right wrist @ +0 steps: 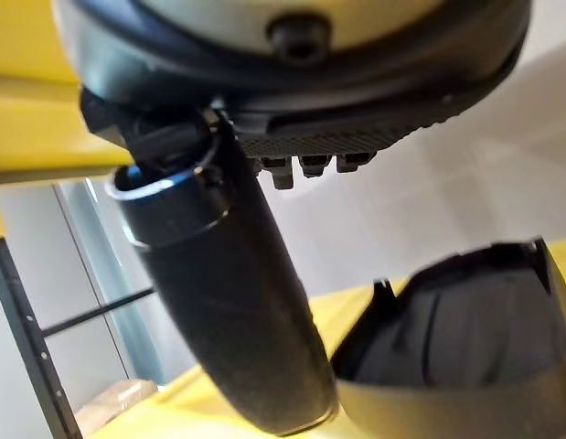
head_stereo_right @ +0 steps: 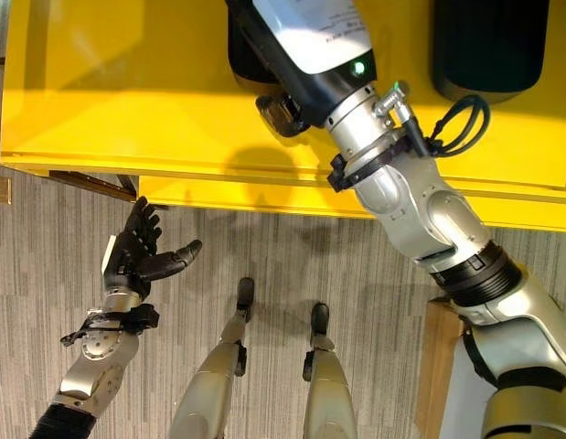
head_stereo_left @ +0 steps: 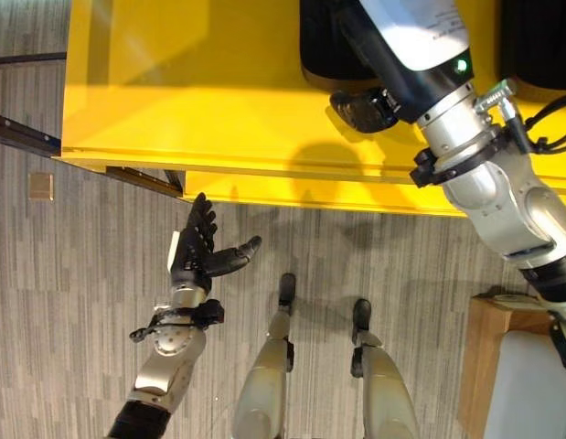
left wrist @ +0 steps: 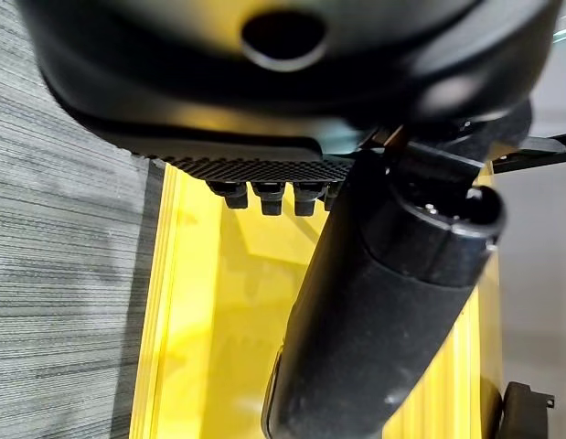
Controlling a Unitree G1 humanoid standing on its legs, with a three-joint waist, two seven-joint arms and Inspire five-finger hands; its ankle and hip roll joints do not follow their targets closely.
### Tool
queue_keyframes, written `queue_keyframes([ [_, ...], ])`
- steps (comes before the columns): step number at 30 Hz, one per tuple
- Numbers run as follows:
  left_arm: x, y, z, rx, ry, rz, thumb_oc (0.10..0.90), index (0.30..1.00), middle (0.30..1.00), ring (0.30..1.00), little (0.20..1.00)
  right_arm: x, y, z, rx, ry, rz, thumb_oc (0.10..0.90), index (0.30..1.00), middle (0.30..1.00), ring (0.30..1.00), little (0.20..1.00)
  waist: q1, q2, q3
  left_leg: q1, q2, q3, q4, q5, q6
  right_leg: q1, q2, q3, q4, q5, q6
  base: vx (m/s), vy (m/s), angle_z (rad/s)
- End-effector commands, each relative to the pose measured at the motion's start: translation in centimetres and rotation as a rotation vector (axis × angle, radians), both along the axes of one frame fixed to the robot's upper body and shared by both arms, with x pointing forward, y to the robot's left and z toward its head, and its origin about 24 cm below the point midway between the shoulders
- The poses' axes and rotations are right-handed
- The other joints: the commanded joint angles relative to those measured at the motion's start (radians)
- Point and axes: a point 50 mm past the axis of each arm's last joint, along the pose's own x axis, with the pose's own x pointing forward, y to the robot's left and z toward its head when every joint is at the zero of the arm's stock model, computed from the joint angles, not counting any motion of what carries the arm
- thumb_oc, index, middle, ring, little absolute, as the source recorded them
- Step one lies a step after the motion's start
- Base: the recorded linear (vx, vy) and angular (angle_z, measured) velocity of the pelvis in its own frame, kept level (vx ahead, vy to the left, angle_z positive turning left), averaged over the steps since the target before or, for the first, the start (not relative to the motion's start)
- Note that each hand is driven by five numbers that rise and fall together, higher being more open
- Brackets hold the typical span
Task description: Move parts from the plastic box to the shelf.
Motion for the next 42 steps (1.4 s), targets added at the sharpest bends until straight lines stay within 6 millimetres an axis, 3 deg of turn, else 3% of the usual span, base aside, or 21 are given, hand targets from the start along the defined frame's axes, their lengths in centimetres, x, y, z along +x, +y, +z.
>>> queue_keyframes([
  [1, -0.6, 1.1, 3.2, 0.004, -0.176, 0.026, 0.9, 1.0, 1.0, 1.0, 1.0, -4.8, 0.9, 4.2, 0.035, -0.308, 0.153, 0.9, 1.0, 1.0, 1.0, 1.0, -0.005, -0.078, -0.06, 0.153, 0.074, 0.069, -0.008, -0.096, -0.065, 0.094, -0.041, 0.051, -0.129, 0.111, -0.016, -0.01, 0.002, -0.08],
  [2, -0.6, 1.1, 3.2, 0.005, -0.175, 0.024, 0.9, 1.0, 1.0, 1.0, 1.0, -4.8, 0.8, 4.2, 0.037, -0.307, 0.152, 0.9, 1.0, 1.0, 1.0, 1.0, -0.004, -0.079, -0.061, 0.154, 0.074, 0.069, -0.008, -0.096, -0.065, 0.095, -0.041, 0.051, -0.129, 0.11, -0.016, -0.02, 0.003, -0.09],
  [3, -0.5, 0.8, 3.0, 0.008, -0.165, 0.015, 0.9, 1.0, 1.0, 1.0, 1.0, -4.6, 0.0, 2.6, 0.08, -0.261, 0.158, 0.9, 1.0, 1.0, 1.0, 1.0, -0.016, -0.073, -0.071, 0.167, 0.073, 0.071, -0.008, -0.099, -0.064, 0.102, -0.039, 0.056, -0.124, 0.109, -0.016, -0.02, -0.002, -0.1],
  [7, -0.5, 0.4, 2.5, 0.013, -0.145, -0.009, 0.9, 1.0, 1.0, 1.0, 1.0, -4.1, -1.3, 0.1, 0.146, -0.166, 0.158, 0.9, 1.0, 1.0, 1.0, 1.0, -0.028, -0.069, -0.085, 0.185, 0.073, 0.073, -0.008, -0.102, -0.062, 0.114, -0.036, 0.059, -0.122, 0.107, -0.014, -0.01, -0.001, -0.02],
  [10, -0.6, -0.3, 1.5, 0.015, -0.105, -0.061, 0.9, 1.0, 1.0, 1.0, 1.0, -3.8, -3.0, -4.5, 0.308, 0.059, 0.207, 0.9, 1.0, 1.0, 1.0, 1.0, -0.047, -0.064, -0.114, 0.217, 0.073, 0.081, -0.008, -0.106, -0.061, 0.142, -0.033, 0.065, -0.127, 0.109, -0.013, 0.0, 0.003, -0.04],
  [11, -0.6, -0.4, 1.5, 0.017, -0.101, -0.064, 0.9, 1.0, 1.0, 1.0, 1.0, -3.8, -3.1, -4.6, 0.31, 0.062, 0.206, 0.9, 1.0, 1.0, 1.0, 1.0, -0.044, -0.065, -0.116, 0.219, 0.073, 0.081, -0.008, -0.107, -0.061, 0.145, -0.033, 0.065, -0.129, 0.109, -0.013, 0.02, 0.0, -0.07],
  [12, -0.6, -0.7, 1.0, 0.018, -0.085, -0.089, 0.9, 1.0, 1.0, 1.0, 1.0, -4.0, -3.9, -6.7, 0.382, 0.17, 0.227, 0.9, 1.0, 1.0, 1.0, 1.0, -0.06, -0.062, -0.134, 0.237, 0.072, 0.084, -0.008, -0.11, -0.06, 0.165, -0.033, 0.068, -0.138, 0.112, -0.01, 0.02, 0.002, -0.17],
  [13, -0.7, -0.7, 1.0, 0.019, -0.082, -0.092, 0.9, 1.0, 1.0, 1.0, 1.0, -4.1, -4.0, -6.8, 0.384, 0.173, 0.224, 0.9, 1.0, 1.0, 1.0, 1.0, -0.057, -0.062, -0.136, 0.238, 0.072, 0.084, -0.008, -0.111, -0.06, 0.168, -0.033, 0.067, -0.14, 0.112, -0.01, 0.06, 0.01, -0.22],
  [14, -0.9, -1.2, 0.3, 0.026, -0.056, -0.134, 0.9, 1.0, 1.0, 1.0, 1.0, -4.3, -5.0, -9.5, 0.459, 0.315, 0.229, 0.9, 1.0, 1.0, 1.0, 1.0, -0.08, -0.057, -0.169, 0.269, 0.07, 0.09, -0.008, -0.119, -0.059, 0.202, -0.035, 0.07, -0.16, 0.118, -0.006, 0.05, 0.01, -0.23],
  [17, -1.0, -1.4, 0.3, 0.03, -0.059, -0.158, 0.9, 1.0, 1.0, 1.0, 1.0, -4.4, -6.0, -11.1, 0.504, 0.392, 0.202, 0.9, 1.0, 1.0, 1.0, 1.0, -0.097, -0.053, -0.196, 0.294, 0.072, 0.098, -0.008, -0.124, -0.058, 0.226, -0.036, 0.076, -0.175, 0.125, -0.003, 0.05, 0.017, -0.17],
  [25, -1.1, -2.2, 0.1, -0.011, -0.075, -0.179, 0.9, 1.0, 1.0, 1.0, 1.0, -5.5, -8.1, -14.9, 0.643, 0.53, 0.142, 0.9, 1.0, 1.0, 1.0, 1.0, -0.161, -0.053, -0.312, 0.369, 0.081, 0.142, -0.008, -0.152, -0.049, 0.28, -0.032, 0.124, -0.213, 0.147, 0.011, 0.05, 0.01, -0.15],
  [34, -0.7, -2.8, 0.2, -0.001, -0.08, -0.197, 0.9, 1.0, 1.0, 1.0, 1.0, -5.4, -8.4, -16.2, 0.69, 0.584, 0.123, 0.9, 1.0, 1.0, 1.0, 1.0, -0.179, -0.069, -0.365, 0.402, 0.078, 0.169, -0.008, -0.178, -0.031, 0.293, -0.034, 0.161, -0.234, 0.164, 0.026, 0.04, 0.015, -0.16],
  [42, -0.5, -2.6, 0.3, 0.029, -0.083, -0.185, 0.9, 1.0, 1.0, 1.0, 1.0, -5.2, -8.3, -16.9, 0.724, 0.623, 0.126, 0.9, 1.0, 1.0, 1.0, 1.0, -0.186, -0.081, -0.376, 0.406, 0.049, 0.202, -0.008, -0.207, -0.001, 0.273, -0.053, 0.202, -0.26, 0.208, 0.059, 0.03, 0.066, -0.17],
])
